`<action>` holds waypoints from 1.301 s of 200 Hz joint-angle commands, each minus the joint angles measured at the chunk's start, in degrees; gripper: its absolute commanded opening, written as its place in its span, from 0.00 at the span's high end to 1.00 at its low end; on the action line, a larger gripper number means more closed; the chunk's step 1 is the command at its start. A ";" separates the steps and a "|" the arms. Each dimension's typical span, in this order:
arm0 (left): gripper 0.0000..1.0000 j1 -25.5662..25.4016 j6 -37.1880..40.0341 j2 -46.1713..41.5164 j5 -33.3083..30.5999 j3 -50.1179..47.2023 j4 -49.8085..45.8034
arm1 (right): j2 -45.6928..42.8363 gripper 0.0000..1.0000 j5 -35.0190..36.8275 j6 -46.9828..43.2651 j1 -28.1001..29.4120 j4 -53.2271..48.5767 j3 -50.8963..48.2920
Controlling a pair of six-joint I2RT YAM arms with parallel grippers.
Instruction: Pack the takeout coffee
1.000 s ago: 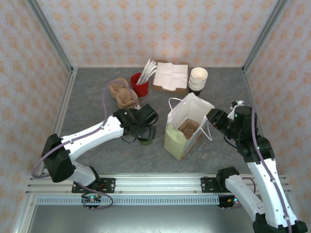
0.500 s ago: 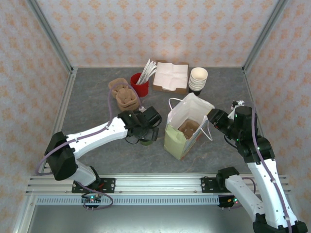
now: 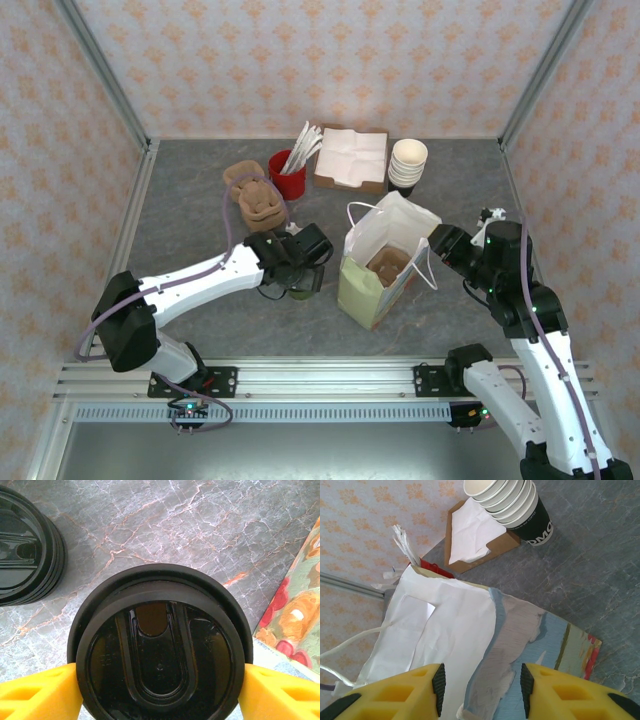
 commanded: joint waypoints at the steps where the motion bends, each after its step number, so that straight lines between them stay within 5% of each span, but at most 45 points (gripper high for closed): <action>1: 0.23 -0.21 -0.71 0.58 -1.63 -1.34 0.50 | -0.63 0.55 1.45 -1.00 -0.21 -1.09 1.82; 86: 0.37 -0.21 0.64 2.08 -1.47 -0.56 1.21 | -0.71 0.55 1.63 -0.84 -0.21 -1.15 1.39; 260: 0.38 -0.56 4.40 -3.61 -6.12 24.53 -17.56 | -0.71 0.55 2.20 -0.04 -0.21 -0.79 1.73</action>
